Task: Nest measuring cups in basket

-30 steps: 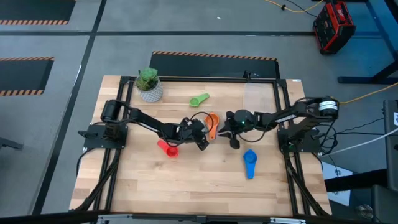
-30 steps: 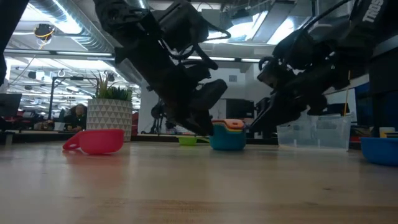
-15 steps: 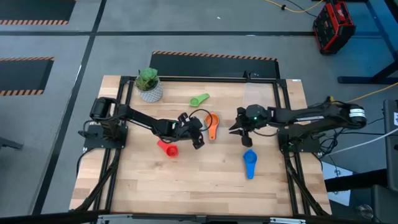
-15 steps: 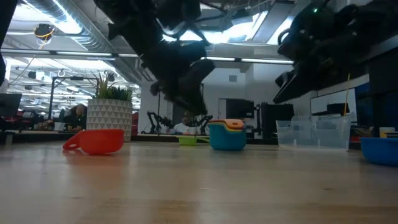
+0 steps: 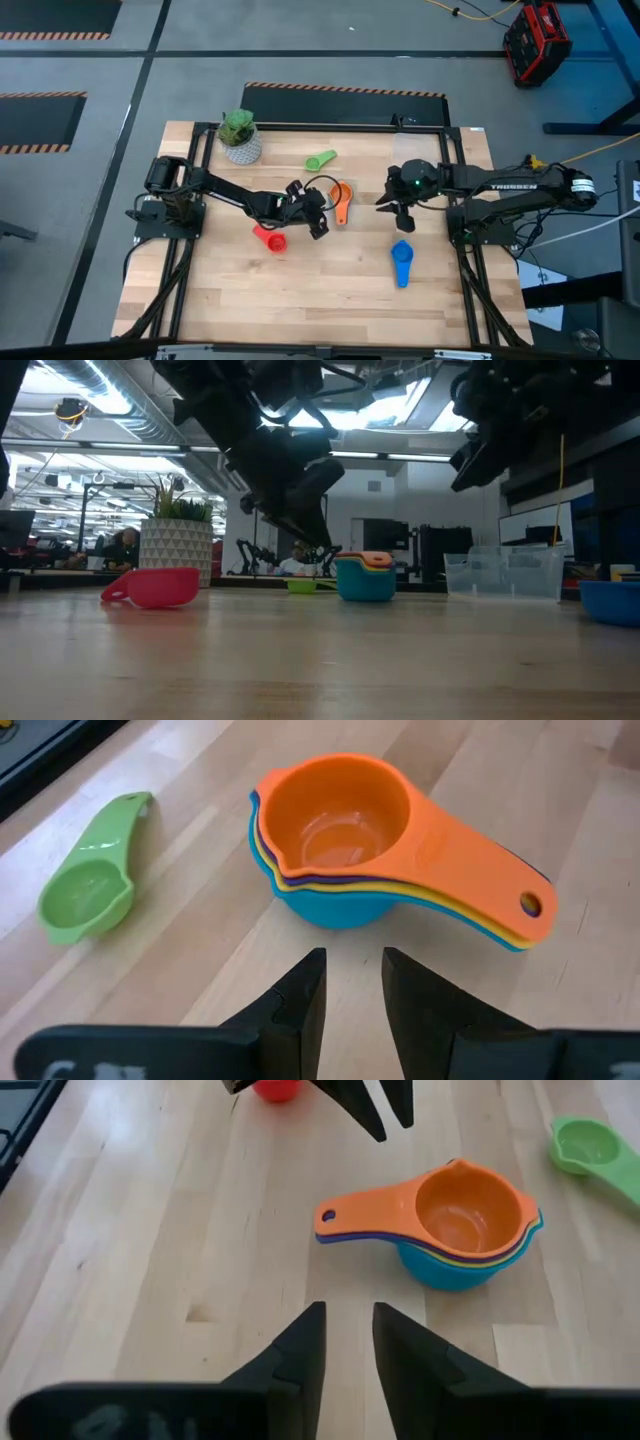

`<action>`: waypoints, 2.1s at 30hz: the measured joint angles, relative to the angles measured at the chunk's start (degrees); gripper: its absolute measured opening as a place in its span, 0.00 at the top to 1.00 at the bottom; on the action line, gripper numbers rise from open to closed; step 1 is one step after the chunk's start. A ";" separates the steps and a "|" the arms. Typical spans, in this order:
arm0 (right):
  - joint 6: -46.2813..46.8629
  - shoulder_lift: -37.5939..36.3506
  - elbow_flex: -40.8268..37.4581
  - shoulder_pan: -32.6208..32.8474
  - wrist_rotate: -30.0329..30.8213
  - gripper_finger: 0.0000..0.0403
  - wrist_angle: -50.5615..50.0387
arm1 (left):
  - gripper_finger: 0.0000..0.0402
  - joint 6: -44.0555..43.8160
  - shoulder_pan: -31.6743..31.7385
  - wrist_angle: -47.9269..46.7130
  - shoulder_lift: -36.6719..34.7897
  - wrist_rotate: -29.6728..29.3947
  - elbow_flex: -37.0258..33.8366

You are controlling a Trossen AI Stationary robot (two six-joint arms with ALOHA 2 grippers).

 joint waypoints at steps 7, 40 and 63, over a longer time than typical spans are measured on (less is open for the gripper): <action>3.66 0.35 1.96 0.02 0.00 0.56 -2.94 | 0.77 -0.02 0.00 0.02 0.04 -0.04 0.00; 29.48 0.36 -12.02 9.40 -9.66 0.46 -15.61 | 0.77 -0.13 0.02 0.13 0.09 -0.07 0.00; 37.34 0.51 -19.55 11.74 -6.03 0.48 -2.60 | 0.77 -0.20 0.02 0.09 0.09 -0.07 0.00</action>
